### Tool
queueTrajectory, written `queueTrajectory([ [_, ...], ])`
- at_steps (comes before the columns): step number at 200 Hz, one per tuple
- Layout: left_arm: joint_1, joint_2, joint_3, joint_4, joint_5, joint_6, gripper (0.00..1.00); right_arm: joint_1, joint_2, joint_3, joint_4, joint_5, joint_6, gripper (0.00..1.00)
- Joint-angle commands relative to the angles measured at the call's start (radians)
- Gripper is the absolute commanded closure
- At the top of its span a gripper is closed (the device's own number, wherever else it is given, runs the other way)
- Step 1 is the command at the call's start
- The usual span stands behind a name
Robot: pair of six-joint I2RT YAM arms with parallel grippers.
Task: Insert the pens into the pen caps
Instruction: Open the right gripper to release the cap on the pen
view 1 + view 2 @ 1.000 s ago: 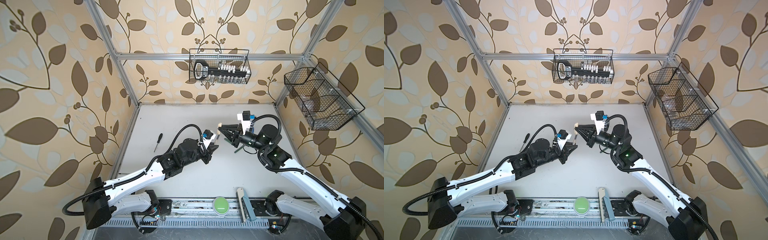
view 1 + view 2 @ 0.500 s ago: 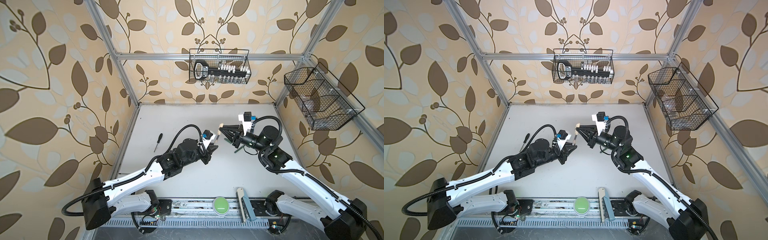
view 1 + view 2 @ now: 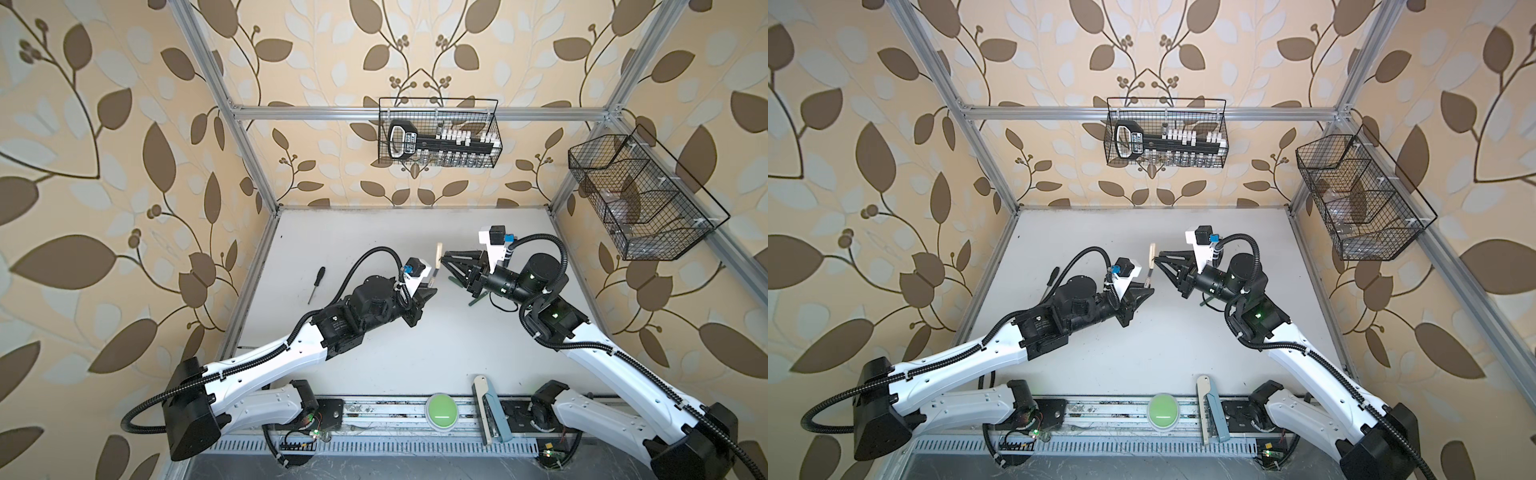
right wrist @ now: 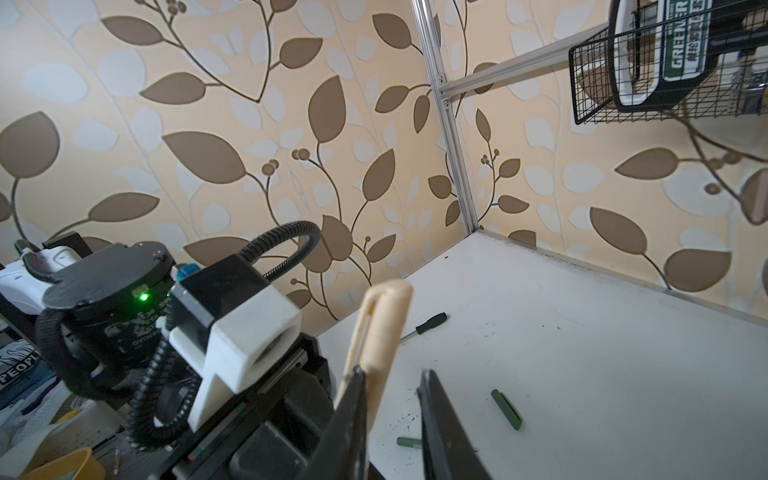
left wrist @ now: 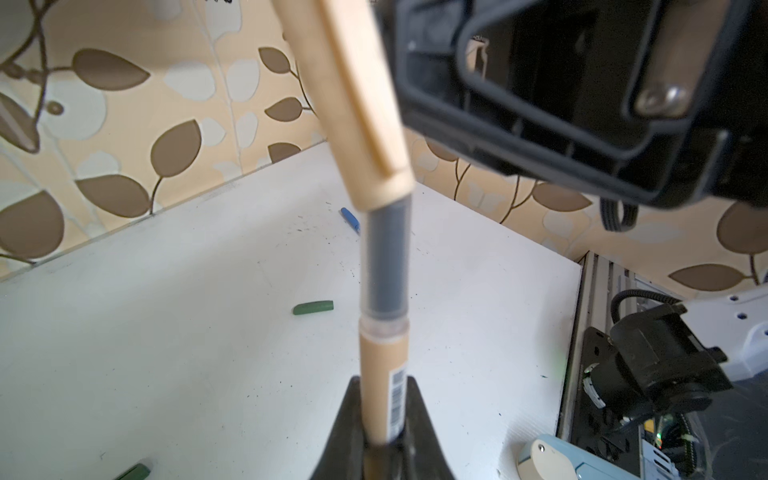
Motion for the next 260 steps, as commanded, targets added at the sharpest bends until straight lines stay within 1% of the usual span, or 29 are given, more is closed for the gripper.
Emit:
queueTrajectory([
  [1,-0.009,-0.006,0.06,0.066,-0.001,0.029,1.0,0.008,-0.022,-0.011,-0.035,0.021,-0.041,0.76],
  [82,-0.009,0.013,0.064,0.067,-0.03,0.044,1.0,0.017,-0.08,-0.013,-0.087,0.048,-0.089,0.73],
  [94,-0.009,0.015,0.066,0.066,-0.03,0.044,1.0,0.016,-0.09,-0.013,-0.096,0.048,-0.09,0.7],
  [114,-0.009,0.015,0.065,0.066,-0.024,0.046,1.0,-0.001,-0.101,-0.009,-0.094,0.029,-0.064,0.62],
  [134,-0.009,0.015,0.064,0.064,-0.022,0.047,1.0,-0.05,-0.088,0.012,-0.084,-0.05,-0.015,0.51],
  [143,-0.009,0.015,0.063,0.063,-0.021,0.048,1.0,-0.074,-0.075,0.021,-0.065,-0.099,0.015,0.44],
  [172,-0.009,0.01,0.057,0.062,-0.02,0.047,1.0,-0.139,-0.01,0.081,-0.028,-0.256,0.087,0.33],
  [191,-0.009,0.007,0.055,0.062,-0.02,0.047,1.0,-0.159,0.04,0.119,0.012,-0.34,0.13,0.3],
  [207,-0.008,0.004,0.051,0.064,-0.02,0.043,1.0,-0.166,0.075,0.145,0.033,-0.378,0.15,0.29],
  [233,-0.009,0.003,0.046,0.066,-0.016,0.041,1.0,-0.178,0.111,0.17,0.075,-0.406,0.183,0.28],
  [260,-0.009,0.003,0.043,0.068,-0.014,0.039,1.0,-0.179,0.137,0.199,0.077,-0.413,0.193,0.27],
])
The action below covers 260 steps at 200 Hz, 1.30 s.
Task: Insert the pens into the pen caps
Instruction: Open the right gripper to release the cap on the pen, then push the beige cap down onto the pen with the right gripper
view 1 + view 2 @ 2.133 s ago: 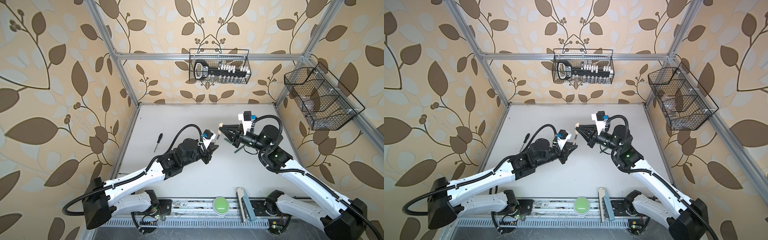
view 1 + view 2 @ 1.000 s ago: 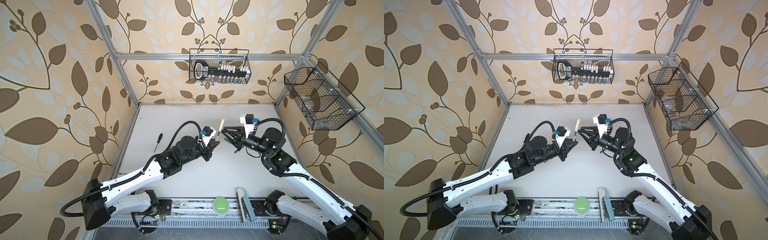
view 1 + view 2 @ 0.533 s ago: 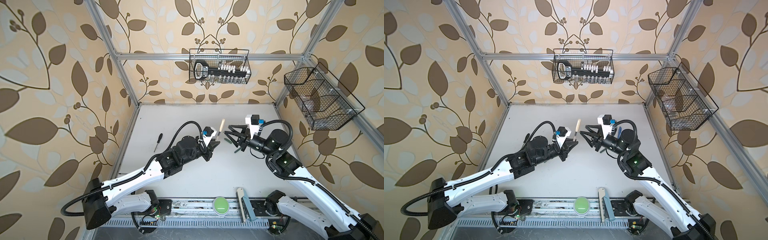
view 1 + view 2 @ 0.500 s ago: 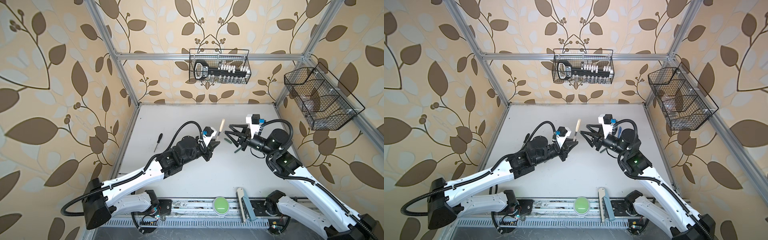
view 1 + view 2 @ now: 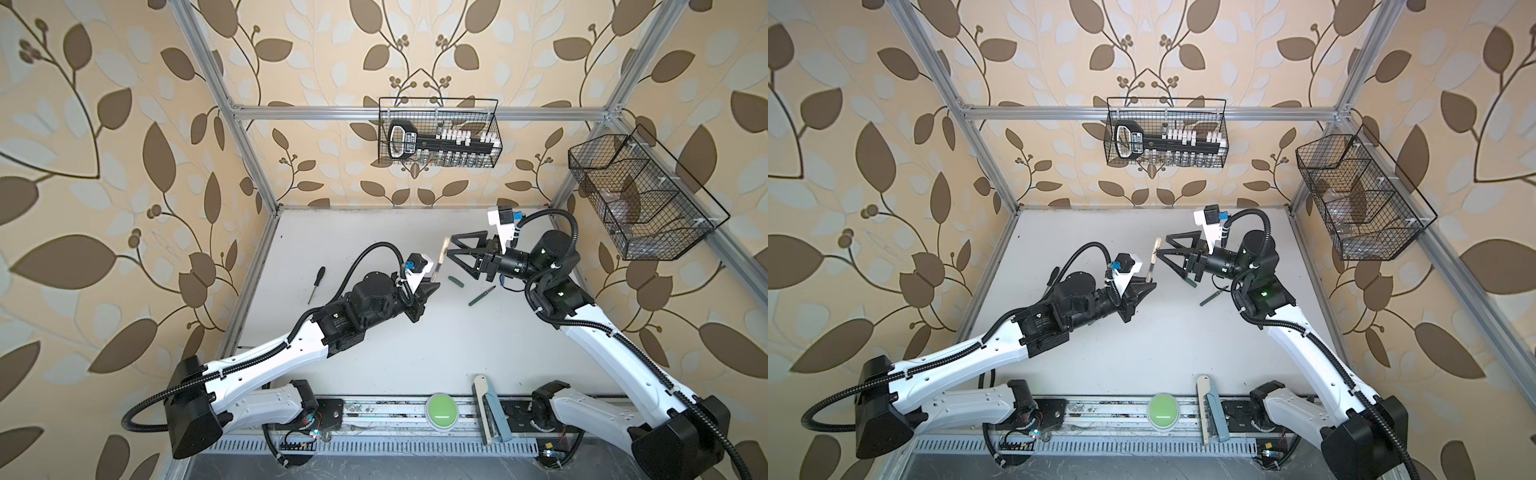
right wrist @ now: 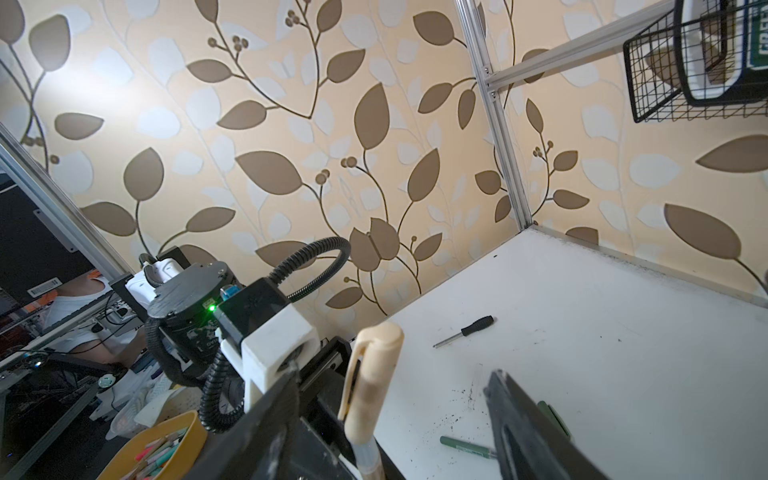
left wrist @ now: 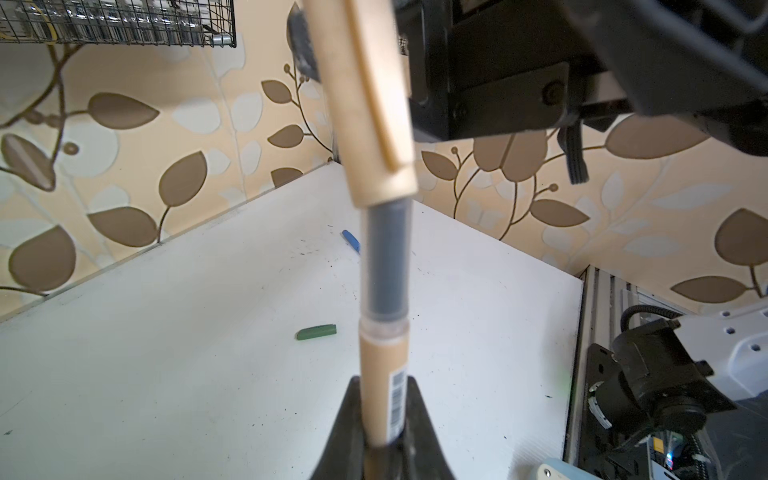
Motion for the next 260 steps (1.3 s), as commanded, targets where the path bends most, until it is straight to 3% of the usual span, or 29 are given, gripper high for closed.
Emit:
queueTrajectory([
  [1,-0.008,-0.012,0.016,0.047,-0.011,0.013,1.0,-0.003,0.018,0.05,0.046,-0.053,0.034,0.27],
  [82,-0.008,-0.006,0.014,0.05,-0.008,0.011,1.0,-0.003,0.093,0.132,-0.011,-0.073,0.046,0.32],
  [153,-0.008,0.008,0.017,0.055,-0.003,0.008,1.0,-0.001,0.105,0.15,-0.053,-0.075,0.04,0.49],
  [260,-0.008,0.017,0.02,0.05,-0.021,0.011,1.0,0.023,0.101,0.175,-0.125,-0.083,-0.008,0.63],
])
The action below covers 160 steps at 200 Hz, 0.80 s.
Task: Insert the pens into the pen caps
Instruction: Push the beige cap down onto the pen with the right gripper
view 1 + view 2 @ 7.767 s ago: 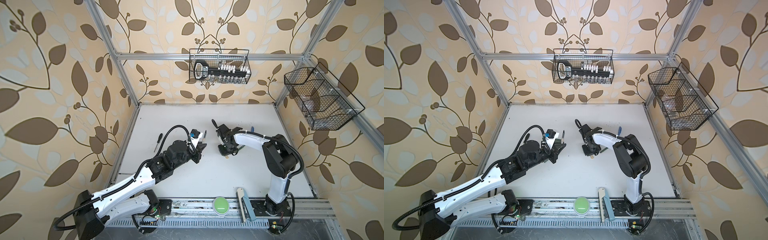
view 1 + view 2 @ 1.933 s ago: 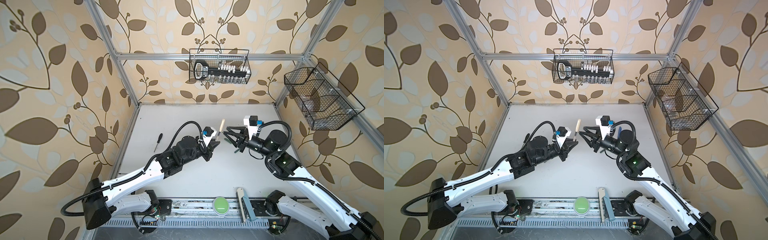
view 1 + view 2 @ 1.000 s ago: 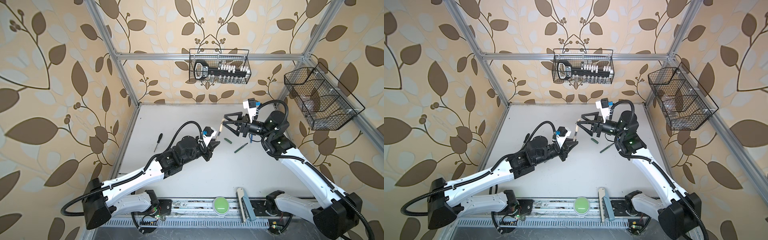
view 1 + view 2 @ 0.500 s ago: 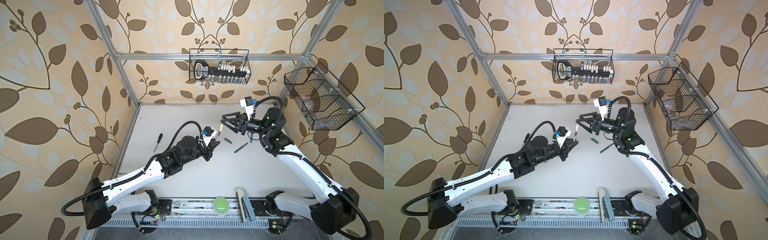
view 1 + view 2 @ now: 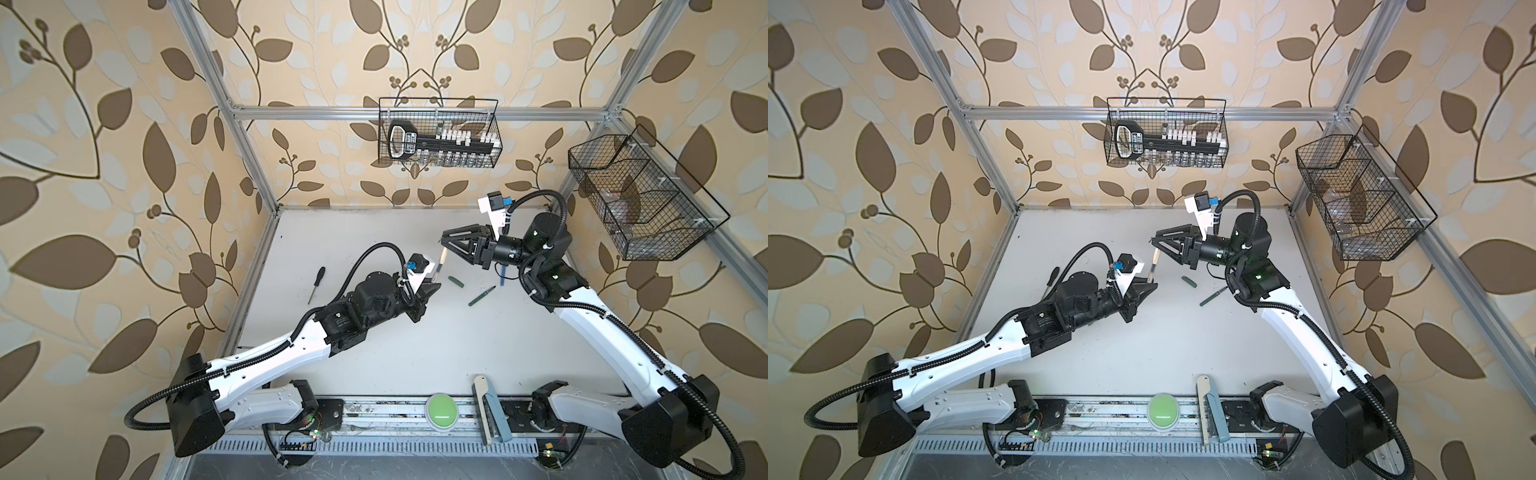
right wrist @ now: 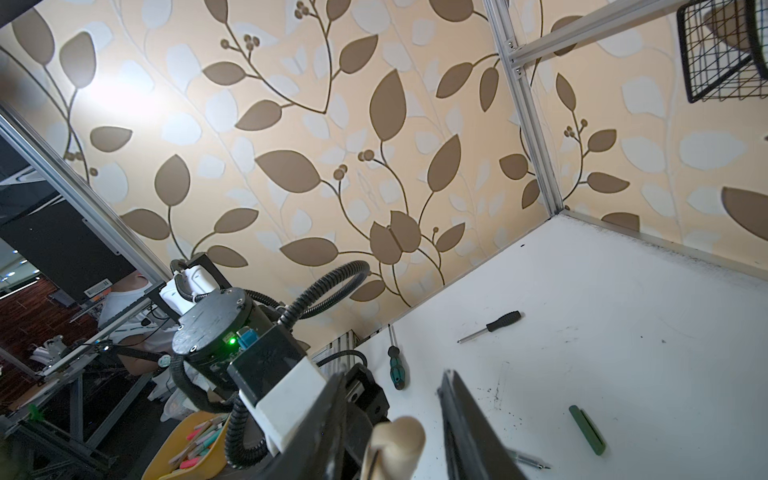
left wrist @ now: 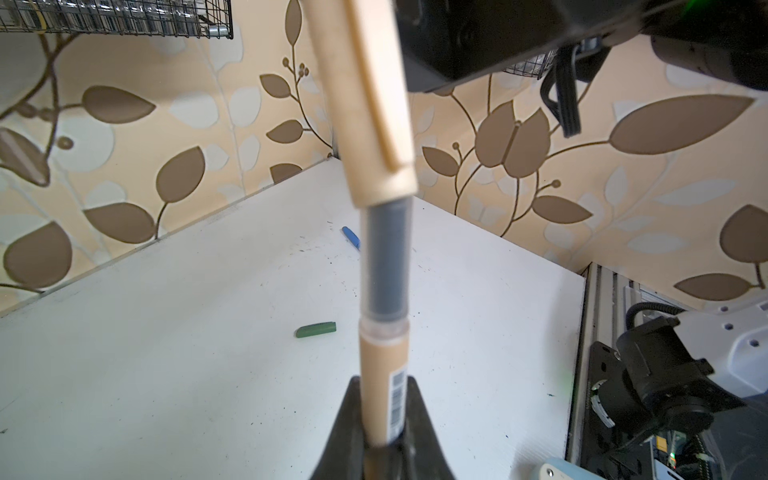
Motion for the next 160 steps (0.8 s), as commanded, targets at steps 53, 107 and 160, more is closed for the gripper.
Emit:
queueTrajectory([
  [53,-0.008,0.002,0.025,0.044,-0.051,0.009,1.0,0.035,-0.034,0.034,-0.076,-0.016,-0.088,0.66],
  [107,-0.008,0.022,0.03,0.037,-0.068,0.015,1.0,0.049,-0.054,0.038,-0.088,-0.016,-0.11,0.67],
  [160,-0.008,0.016,0.034,0.033,-0.07,0.016,1.0,0.058,-0.061,0.055,-0.191,0.068,-0.172,0.67],
])
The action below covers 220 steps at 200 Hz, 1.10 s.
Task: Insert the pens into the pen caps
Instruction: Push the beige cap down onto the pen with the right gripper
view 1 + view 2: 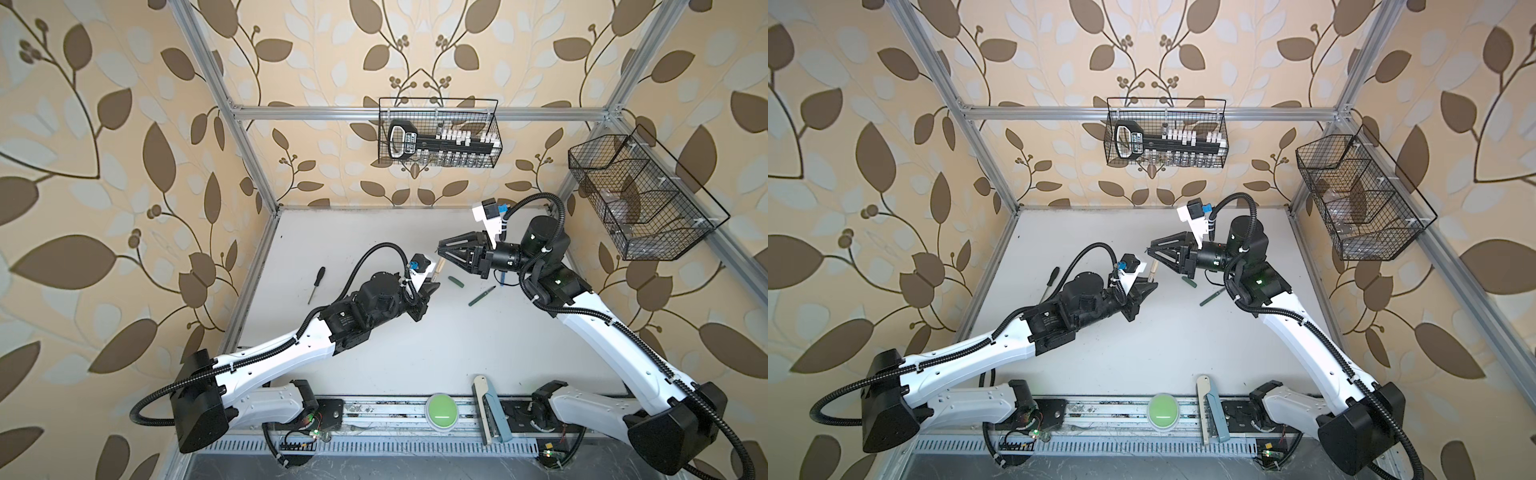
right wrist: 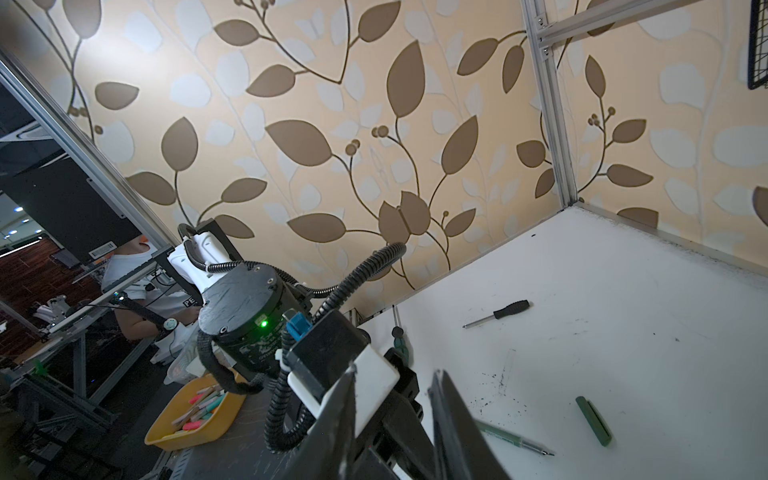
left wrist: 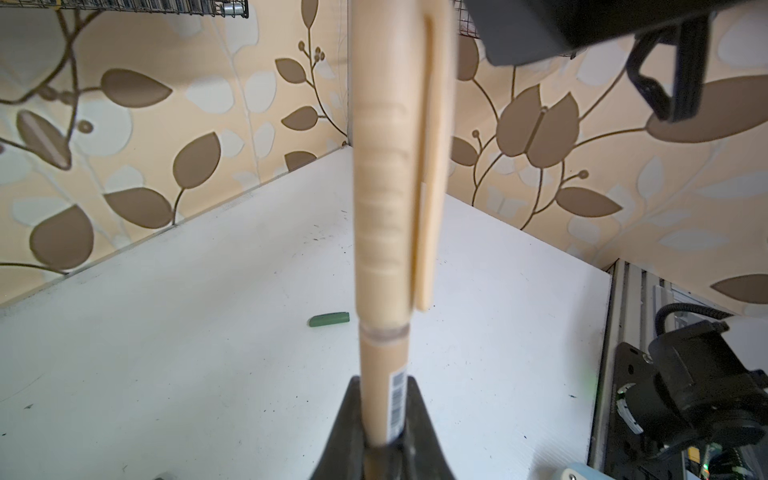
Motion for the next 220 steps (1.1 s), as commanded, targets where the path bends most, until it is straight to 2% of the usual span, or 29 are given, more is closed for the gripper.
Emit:
queueTrajectory([
  [1,-0.008,-0.015,0.034,0.034,-0.02,0.015,1.0,0.005,-0.025,0.046,-0.078,0.067,-0.06,0.66],
  [34,-0.008,-0.015,0.03,0.036,-0.023,0.015,1.0,-0.015,-0.06,0.073,-0.198,0.25,-0.118,0.64],
  [72,-0.007,0.002,0.036,0.03,-0.022,0.014,1.0,0.019,-0.043,0.056,-0.219,0.203,-0.149,0.57],
  [112,-0.008,0.006,0.041,0.021,-0.024,0.014,1.0,0.044,-0.044,0.049,-0.254,0.254,-0.182,0.55],
  [185,-0.008,0.006,0.04,0.019,-0.026,0.013,1.0,0.079,0.001,0.058,-0.288,0.294,-0.205,0.6],
  [220,-0.007,0.009,0.043,0.018,-0.031,0.014,1.0,0.089,0.019,0.055,-0.298,0.309,-0.213,0.7],
])
